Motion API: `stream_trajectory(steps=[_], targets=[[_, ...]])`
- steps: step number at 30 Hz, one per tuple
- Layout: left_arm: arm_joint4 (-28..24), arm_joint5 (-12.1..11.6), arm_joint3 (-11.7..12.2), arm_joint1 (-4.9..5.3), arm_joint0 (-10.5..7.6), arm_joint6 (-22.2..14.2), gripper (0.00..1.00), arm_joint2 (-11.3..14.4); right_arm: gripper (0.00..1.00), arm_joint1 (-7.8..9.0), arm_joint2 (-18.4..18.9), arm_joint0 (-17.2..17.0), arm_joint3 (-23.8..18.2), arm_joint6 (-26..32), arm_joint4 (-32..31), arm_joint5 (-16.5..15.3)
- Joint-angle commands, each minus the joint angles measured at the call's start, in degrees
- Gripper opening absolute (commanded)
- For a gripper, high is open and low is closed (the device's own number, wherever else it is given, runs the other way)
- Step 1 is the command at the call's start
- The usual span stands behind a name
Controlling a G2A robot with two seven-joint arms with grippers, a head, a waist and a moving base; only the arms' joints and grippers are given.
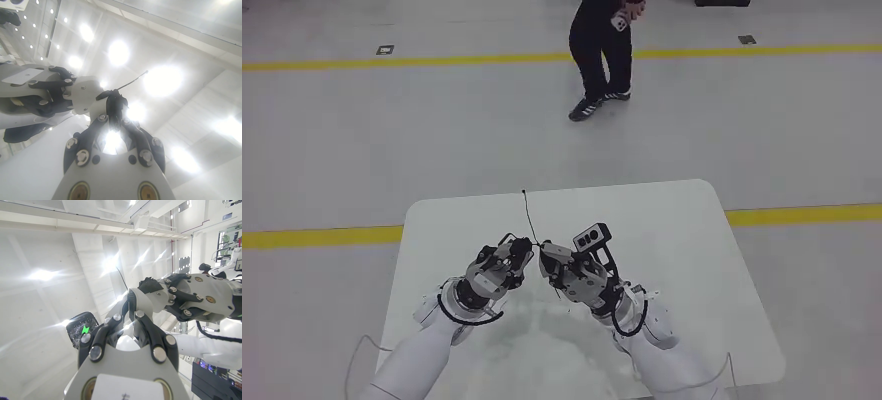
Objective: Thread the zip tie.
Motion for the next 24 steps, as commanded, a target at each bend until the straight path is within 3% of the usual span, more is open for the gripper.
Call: stream_trajectory(steps=[1, 24], targets=[[0.0, 0.0, 0.0, -0.04, -0.01, 0.0, 0.00, 0.0, 0.00, 0.00, 0.1, 0.0, 0.1, 0.1, -0.1, 0.0], [0.3, 0.4, -0.8, -0.41, 0.17, -0.4, 0.00, -0.3, 0.00, 0.14, 0.9, -1.0, -0.1, 1.0, -2.6, -0.2]])
